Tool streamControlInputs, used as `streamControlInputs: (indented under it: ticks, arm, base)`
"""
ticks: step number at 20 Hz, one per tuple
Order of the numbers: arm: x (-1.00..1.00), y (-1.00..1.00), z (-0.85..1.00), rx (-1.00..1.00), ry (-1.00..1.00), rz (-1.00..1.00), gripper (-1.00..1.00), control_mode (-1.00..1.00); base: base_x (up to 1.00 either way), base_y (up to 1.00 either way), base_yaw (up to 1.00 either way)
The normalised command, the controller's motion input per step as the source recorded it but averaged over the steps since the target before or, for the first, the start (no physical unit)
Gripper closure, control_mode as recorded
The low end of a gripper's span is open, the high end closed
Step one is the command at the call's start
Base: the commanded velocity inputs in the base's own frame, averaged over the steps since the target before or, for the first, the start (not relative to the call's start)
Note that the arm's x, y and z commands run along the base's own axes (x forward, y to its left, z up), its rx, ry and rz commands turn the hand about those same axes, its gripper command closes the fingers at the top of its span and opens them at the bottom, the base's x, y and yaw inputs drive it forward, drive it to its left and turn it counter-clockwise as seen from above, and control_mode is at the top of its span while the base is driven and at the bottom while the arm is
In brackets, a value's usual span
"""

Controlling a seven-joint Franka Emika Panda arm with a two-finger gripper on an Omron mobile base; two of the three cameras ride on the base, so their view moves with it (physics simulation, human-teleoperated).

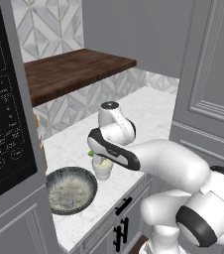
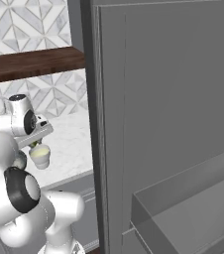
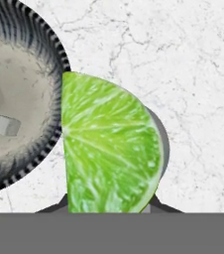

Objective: Grab a lemon wedge from the fridge and one ice cube from the ice bowl, and put them in the glass of lemonade.

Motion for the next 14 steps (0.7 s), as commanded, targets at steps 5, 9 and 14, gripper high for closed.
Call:
streamControlInputs:
  ticks: [5,9,14]
  arm:
    - [0.07,-0.03,0.01,0.01,0.0,0.0,1.0,-1.0]
    - [0.19,0.0,0.0,0.0,0.05,0.0,1.0,-1.0]
    - [0.03,0.03,-0.11,0.0,0.01,0.0,1.0,-1.0]
  base:
    - [0.0,0.0,0.0]
    - [0.0,0.0,0.0]
    - [0.0,0.0,0.0]
